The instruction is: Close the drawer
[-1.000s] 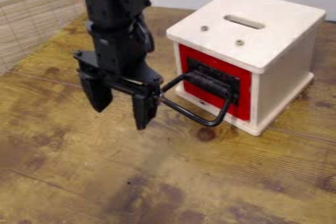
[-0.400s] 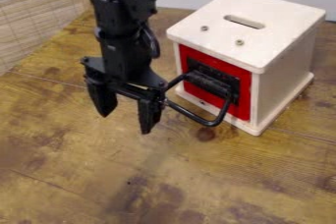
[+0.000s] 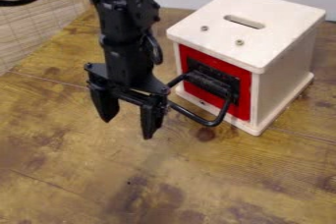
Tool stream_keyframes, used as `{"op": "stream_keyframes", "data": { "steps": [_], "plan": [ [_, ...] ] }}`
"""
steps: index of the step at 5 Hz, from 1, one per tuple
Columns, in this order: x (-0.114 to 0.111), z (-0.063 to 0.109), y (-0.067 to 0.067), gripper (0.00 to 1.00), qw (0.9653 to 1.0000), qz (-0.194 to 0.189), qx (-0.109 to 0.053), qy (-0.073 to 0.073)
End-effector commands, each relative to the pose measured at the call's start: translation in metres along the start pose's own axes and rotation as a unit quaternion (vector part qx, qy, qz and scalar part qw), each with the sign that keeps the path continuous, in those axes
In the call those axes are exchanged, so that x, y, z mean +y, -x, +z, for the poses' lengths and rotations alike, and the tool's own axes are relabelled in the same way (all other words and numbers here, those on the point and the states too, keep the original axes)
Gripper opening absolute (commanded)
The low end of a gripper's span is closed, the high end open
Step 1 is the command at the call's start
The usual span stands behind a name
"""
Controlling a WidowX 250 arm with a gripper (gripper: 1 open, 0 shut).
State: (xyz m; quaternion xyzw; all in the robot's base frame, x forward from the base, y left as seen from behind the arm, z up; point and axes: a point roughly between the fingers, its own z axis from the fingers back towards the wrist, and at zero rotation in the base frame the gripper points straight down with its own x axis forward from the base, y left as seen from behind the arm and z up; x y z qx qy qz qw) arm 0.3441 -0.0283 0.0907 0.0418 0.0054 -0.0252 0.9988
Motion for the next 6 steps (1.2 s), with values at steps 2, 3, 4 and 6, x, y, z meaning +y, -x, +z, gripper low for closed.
{"op": "stream_keyframes", "data": {
  "steps": [2,3,4,6],
  "plan": [
    [-0.008,0.012,-0.009,1.00,0.9996,-0.010,-0.025,0.003],
    [-0.009,0.009,-0.010,1.00,0.9997,-0.011,-0.021,0.004],
    [-0.011,0.006,-0.013,1.00,0.9997,-0.012,-0.018,0.004],
    [-0.020,0.007,-0.034,1.00,0.9993,-0.020,-0.030,0.007]
  ]
}}
